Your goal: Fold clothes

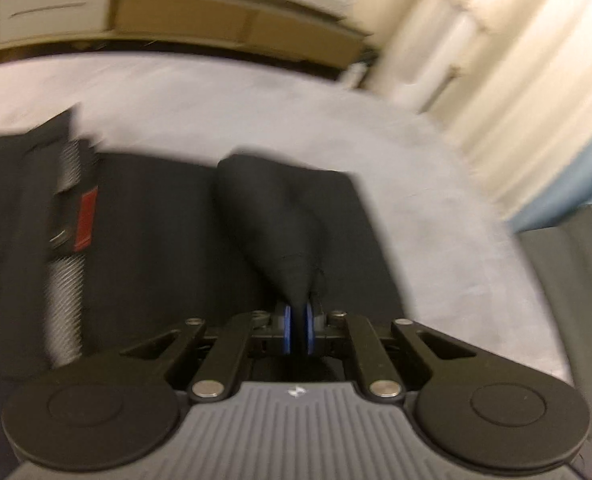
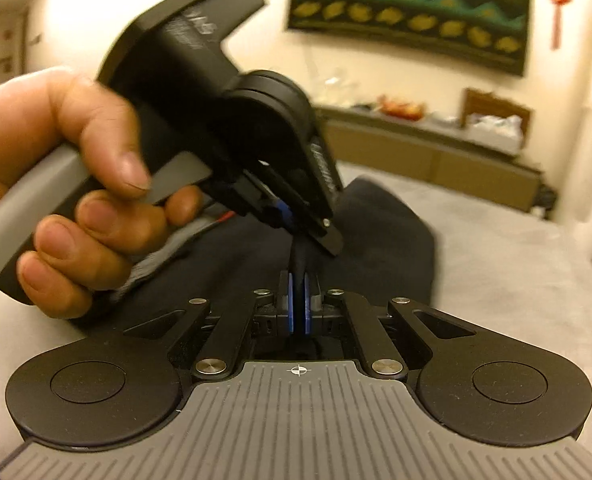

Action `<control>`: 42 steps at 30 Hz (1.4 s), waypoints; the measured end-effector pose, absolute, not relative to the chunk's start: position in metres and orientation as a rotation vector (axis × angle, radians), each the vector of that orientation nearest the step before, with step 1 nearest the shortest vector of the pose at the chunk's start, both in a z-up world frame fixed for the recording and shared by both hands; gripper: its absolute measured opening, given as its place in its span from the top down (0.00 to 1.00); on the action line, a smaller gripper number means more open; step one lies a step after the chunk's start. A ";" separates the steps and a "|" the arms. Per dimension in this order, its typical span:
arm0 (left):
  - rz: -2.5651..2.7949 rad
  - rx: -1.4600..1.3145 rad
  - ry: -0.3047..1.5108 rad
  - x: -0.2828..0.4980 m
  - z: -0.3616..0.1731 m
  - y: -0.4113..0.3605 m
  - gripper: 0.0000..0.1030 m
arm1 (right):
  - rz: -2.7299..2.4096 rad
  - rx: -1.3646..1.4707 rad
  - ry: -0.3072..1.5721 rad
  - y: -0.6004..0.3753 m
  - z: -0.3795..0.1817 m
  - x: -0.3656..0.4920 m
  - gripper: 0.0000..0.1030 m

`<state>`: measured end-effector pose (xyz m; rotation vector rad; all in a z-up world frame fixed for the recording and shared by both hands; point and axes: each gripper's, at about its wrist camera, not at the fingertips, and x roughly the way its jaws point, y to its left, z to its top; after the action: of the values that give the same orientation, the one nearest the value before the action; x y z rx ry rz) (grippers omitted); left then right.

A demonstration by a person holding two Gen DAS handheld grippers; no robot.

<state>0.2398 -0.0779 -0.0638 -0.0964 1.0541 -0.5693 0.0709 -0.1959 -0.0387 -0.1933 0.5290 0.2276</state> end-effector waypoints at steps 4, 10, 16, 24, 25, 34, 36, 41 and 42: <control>-0.554 -0.174 1.059 0.249 -0.078 -0.061 0.90 | 0.249 -0.276 0.615 -0.169 -0.063 0.078 0.68; -0.546 -0.168 1.017 0.265 -0.081 -0.068 0.91 | 0.182 -0.065 0.573 -0.223 -0.041 0.053 0.56; -0.536 -0.156 1.036 0.263 -0.077 -0.064 0.91 | 0.151 0.043 0.701 -0.242 -0.057 0.069 0.70; -0.528 -0.178 1.034 0.246 -0.069 -0.037 0.65 | 0.116 0.004 0.743 -0.242 -0.060 0.076 0.66; -0.543 -0.197 1.027 0.240 -0.068 -0.034 0.58 | 0.111 0.009 0.739 -0.242 -0.058 0.075 0.66; -0.560 -0.081 1.057 0.202 -0.076 -0.037 0.81 | 0.093 0.050 0.735 -0.250 -0.059 0.084 0.61; -0.543 -0.055 1.025 0.199 -0.060 -0.036 0.67 | 0.054 0.074 0.708 -0.256 -0.056 0.081 0.39; -0.549 0.029 0.912 0.199 -0.024 -0.068 0.12 | 0.052 0.091 0.735 -0.259 -0.065 0.088 0.57; -0.568 0.057 0.919 0.203 -0.024 -0.083 0.12 | 0.061 0.074 0.733 -0.255 -0.065 0.088 0.79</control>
<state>0.2028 -0.0829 -0.0238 0.0571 0.9186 -0.5679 0.0877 -0.2554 -0.0655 0.0745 0.7329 0.0609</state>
